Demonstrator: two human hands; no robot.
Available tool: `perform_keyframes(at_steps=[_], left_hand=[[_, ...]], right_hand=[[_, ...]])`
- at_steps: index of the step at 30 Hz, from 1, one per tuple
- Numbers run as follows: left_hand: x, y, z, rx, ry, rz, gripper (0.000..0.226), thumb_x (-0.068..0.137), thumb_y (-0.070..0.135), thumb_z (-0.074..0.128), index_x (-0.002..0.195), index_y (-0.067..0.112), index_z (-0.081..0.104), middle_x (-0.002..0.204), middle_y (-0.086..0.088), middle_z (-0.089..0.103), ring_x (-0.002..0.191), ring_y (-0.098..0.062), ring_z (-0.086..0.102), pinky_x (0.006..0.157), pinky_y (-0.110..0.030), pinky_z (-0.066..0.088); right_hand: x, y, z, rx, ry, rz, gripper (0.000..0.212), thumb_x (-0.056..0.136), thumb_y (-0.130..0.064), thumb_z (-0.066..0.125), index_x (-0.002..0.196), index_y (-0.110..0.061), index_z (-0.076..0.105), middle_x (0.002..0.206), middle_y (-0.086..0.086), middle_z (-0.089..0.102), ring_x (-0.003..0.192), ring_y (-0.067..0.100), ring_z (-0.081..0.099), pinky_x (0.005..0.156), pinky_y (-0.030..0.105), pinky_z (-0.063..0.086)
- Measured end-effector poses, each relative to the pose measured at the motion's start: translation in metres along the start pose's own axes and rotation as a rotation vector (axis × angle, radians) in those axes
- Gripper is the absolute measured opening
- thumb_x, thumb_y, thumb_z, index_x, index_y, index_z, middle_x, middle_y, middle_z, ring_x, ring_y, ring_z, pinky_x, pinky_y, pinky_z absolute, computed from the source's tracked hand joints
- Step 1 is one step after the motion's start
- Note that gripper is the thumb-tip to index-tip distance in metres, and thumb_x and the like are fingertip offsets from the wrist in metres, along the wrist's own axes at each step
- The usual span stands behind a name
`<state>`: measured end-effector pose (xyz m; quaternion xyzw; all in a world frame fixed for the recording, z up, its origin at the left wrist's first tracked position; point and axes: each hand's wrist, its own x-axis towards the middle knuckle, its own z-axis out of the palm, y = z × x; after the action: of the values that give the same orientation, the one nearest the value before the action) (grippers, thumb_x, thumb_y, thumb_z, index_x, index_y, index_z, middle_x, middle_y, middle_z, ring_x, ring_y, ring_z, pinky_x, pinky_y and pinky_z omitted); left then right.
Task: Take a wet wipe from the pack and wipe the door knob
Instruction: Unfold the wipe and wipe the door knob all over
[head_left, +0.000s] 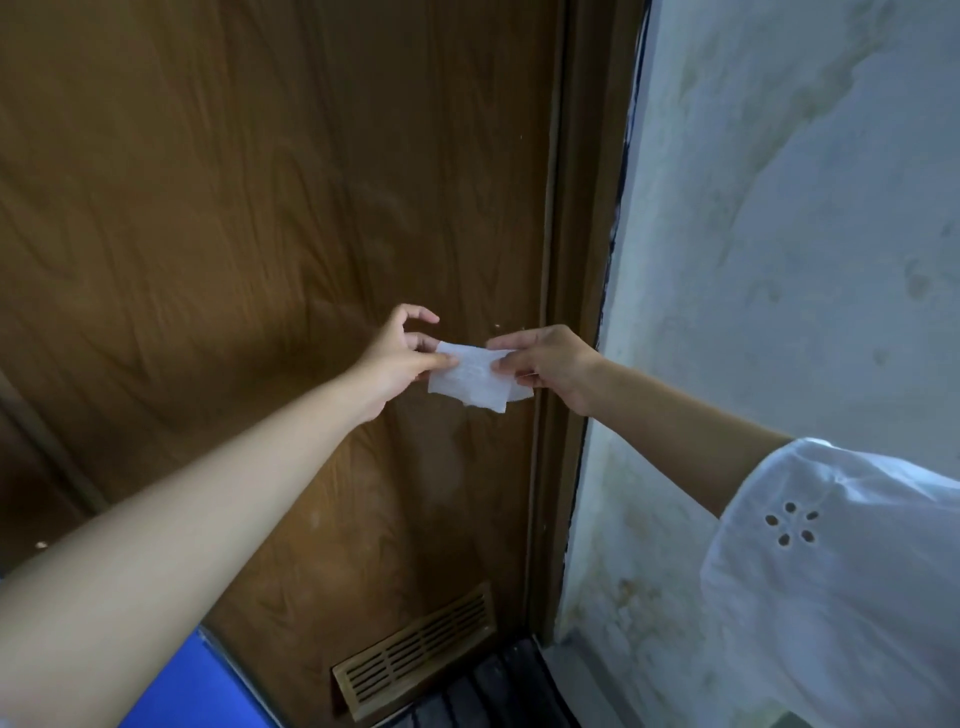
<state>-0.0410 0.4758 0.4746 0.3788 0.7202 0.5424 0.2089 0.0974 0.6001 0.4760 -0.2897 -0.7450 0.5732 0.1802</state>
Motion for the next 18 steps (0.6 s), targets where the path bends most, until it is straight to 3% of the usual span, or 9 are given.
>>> perform_keyframes(at_steps=[2, 5, 9, 12, 15, 18], left_hand=[[0.006, -0.002, 0.011, 0.017, -0.072, -0.021, 0.054, 0.071, 0.005, 0.074, 0.113, 0.025, 0.045, 0.103, -0.008, 0.066, 0.102, -0.023, 0.061, 0.094, -0.041, 0.048], [0.022, -0.005, 0.031, -0.078, -0.113, -0.07, 0.057, 0.071, -0.004, 0.071, 0.112, 0.025, 0.046, 0.111, -0.011, 0.064, 0.106, -0.025, 0.06, 0.093, -0.043, 0.049], [0.044, -0.014, 0.054, -0.16, -0.076, -0.144, 0.057, 0.071, -0.006, 0.07, 0.11, 0.029, 0.049, 0.115, -0.007, 0.062, 0.102, -0.021, 0.06, 0.068, -0.03, 0.051], [0.059, -0.022, 0.072, -0.182, -0.058, -0.18, 0.051, 0.07, -0.004, 0.071, 0.1, 0.033, 0.051, 0.104, 0.002, 0.063, 0.09, -0.013, 0.061, 0.05, -0.019, 0.048], [0.074, -0.033, 0.092, -0.257, -0.008, -0.206, 0.047, 0.072, -0.005, 0.069, 0.099, 0.029, 0.052, 0.096, 0.007, 0.062, 0.085, -0.011, 0.06, 0.045, -0.014, 0.047], [0.086, -0.044, 0.106, -0.282, 0.059, -0.222, 0.04, 0.075, -0.004, 0.066, 0.095, 0.029, 0.053, 0.104, 0.001, 0.062, 0.091, -0.013, 0.06, 0.048, -0.015, 0.048]], right_hand=[[0.008, 0.008, -0.005, -0.053, 0.059, 0.02, 0.011, 0.08, -0.011, 0.07, 0.085, -0.02, 0.07, 0.089, -0.008, 0.056, 0.091, 0.016, 0.055, 0.085, 0.028, 0.052], [0.028, 0.019, -0.019, -0.157, 0.085, 0.007, 0.014, 0.081, -0.012, 0.068, 0.096, -0.013, 0.07, 0.095, -0.002, 0.054, 0.083, 0.015, 0.054, 0.075, 0.024, 0.05], [0.058, 0.032, -0.038, -0.179, 0.103, 0.02, 0.022, 0.083, -0.013, 0.066, 0.103, -0.005, 0.067, 0.107, 0.008, 0.062, 0.092, 0.017, 0.053, 0.074, 0.026, 0.042], [0.082, 0.046, -0.051, -0.317, 0.131, 0.005, 0.023, 0.083, -0.014, 0.065, 0.103, -0.004, 0.069, 0.107, 0.011, 0.066, 0.091, 0.017, 0.054, 0.075, 0.026, 0.039], [0.103, 0.06, -0.059, -0.439, 0.177, -0.057, 0.019, 0.087, -0.016, 0.061, 0.099, -0.006, 0.07, 0.103, 0.013, 0.069, 0.094, 0.021, 0.061, 0.075, 0.027, 0.045], [0.118, 0.069, -0.062, -0.554, 0.223, -0.133, 0.021, 0.091, -0.016, 0.053, 0.099, -0.008, 0.07, 0.102, 0.012, 0.07, 0.093, 0.022, 0.063, 0.072, 0.026, 0.045]])
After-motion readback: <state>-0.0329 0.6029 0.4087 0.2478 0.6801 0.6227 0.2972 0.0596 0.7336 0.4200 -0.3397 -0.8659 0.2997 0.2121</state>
